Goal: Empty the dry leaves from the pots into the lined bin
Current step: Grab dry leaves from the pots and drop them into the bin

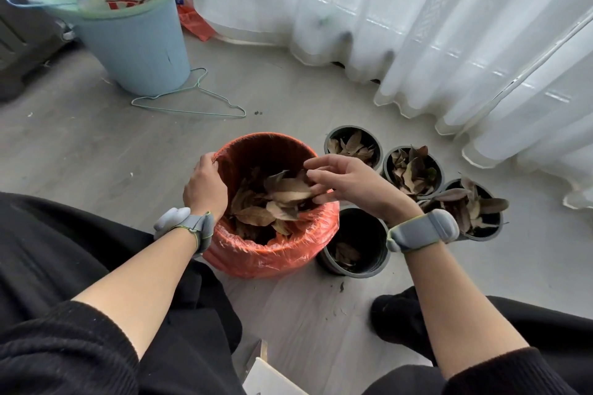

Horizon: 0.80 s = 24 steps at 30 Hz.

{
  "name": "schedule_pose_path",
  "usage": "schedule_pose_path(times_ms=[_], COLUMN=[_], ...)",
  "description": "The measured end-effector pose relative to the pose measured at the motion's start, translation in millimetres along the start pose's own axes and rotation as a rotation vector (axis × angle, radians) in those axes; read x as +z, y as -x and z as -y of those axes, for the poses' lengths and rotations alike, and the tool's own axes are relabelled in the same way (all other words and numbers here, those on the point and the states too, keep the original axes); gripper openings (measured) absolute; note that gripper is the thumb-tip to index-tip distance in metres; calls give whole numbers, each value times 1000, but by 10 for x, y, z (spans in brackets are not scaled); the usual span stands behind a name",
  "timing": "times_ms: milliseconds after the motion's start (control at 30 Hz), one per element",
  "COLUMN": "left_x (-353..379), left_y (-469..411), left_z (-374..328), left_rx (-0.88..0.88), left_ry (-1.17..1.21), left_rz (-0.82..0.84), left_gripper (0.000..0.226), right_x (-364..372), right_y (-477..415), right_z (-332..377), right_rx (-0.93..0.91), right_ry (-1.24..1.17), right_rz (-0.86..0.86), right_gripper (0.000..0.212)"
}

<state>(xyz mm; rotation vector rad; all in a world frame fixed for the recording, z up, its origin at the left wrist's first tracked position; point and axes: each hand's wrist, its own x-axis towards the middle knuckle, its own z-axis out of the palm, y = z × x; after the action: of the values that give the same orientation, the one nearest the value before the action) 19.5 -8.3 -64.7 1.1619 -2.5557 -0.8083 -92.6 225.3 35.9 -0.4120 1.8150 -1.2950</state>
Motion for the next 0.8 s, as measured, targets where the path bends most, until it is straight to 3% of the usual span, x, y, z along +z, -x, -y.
schedule_pose_path(times_ms=[67,167,267,367,467,633,700,800], left_x=[-4,-5,4,-3,6,73,74,91], left_y=[-3,-8,-6,-10,-20,-21,-5,-25], left_z=[0,6,10,20,16,12,-5,39], left_rx=[-3,-6,-8,-12,-2,3,9,7], left_ry=[4,4,-12,-8,2,6,6,-12], left_rz=[-3,-5,-9,-21,-39,-51,-49,-60], left_gripper=[29,29,29,29,29,28,28,28], right_x=[-18,-170,-377,-423,-308,-72,1,97], right_y=[-12,-50,-69,-82,-108,-208,-239,-386], right_z=[-5,-137,-485,-963,-1372,-1746,-1832,-1956], right_rx=[-13,-23,125,409,529,605,664,687], right_ry=[-9,39,254,333,518,812,897,987], right_rz=[-43,-227,-403,-298,-169,-110,-108,-97], right_gripper=[30,17,11,20,5,63,72,70])
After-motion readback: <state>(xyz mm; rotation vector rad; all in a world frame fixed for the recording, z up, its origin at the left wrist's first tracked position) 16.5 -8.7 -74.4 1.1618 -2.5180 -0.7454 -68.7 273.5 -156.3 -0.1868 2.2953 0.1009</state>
